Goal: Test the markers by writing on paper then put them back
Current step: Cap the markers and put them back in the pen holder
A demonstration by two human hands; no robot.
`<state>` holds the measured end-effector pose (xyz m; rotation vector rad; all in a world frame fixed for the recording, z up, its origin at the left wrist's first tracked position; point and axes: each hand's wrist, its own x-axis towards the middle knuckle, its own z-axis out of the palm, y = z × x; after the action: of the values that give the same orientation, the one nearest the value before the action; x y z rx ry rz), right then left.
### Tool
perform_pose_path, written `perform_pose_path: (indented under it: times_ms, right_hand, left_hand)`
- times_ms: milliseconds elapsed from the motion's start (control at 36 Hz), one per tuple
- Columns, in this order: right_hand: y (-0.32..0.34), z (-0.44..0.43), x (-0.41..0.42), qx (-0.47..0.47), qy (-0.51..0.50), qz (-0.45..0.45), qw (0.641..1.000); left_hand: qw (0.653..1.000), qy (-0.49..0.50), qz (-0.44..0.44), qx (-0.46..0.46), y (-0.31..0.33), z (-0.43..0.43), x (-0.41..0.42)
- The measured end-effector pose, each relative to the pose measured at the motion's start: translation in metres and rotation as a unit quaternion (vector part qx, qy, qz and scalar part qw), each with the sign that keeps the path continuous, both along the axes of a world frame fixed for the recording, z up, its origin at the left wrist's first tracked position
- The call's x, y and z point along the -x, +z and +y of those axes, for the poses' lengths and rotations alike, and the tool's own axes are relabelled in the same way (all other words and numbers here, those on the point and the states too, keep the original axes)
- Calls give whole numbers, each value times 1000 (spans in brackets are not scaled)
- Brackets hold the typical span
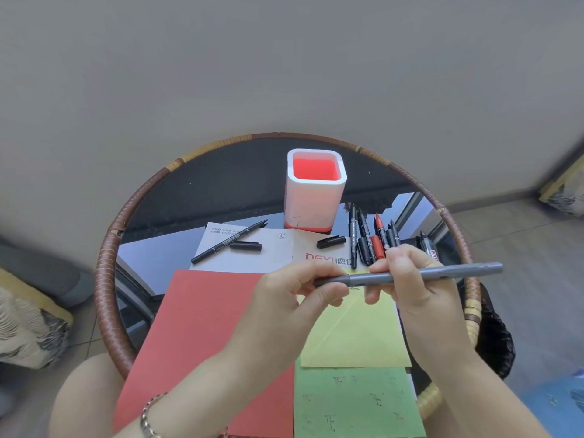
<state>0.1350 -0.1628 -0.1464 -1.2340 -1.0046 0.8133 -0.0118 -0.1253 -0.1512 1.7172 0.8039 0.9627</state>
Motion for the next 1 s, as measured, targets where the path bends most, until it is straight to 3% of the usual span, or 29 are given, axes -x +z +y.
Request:
perform_pose_path:
  times_ms: [167,278,444,556,667,833,1000]
  right_hand:
    - [0,-1,-6,-33,19,-44,998]
    - [-4,5,-8,27,8,-55,998]
    - [19,17,-20,53,-34,102,993]
    - [39,27,-23,-19,-78,-61,995]
    - [70,51,-22,-142,-110,-199,963]
    - [61,111,-19,-1,-51,-325,944]
    - [45,108,-27,74,-6,-337,938]
  left_hand:
    - [999,-36,29,16,-3,-3,-3]
    - [987,-37,158,-15,6,6,-6]
    - [972,12,233,-29,14,43,-3]
    - [967,45,244,-54,14,58,1]
    - [967,71,240,-40,12,60,7]
    - [957,72,278,-39,3,55,13]
    - [959,61,272,-43,1,52,-1]
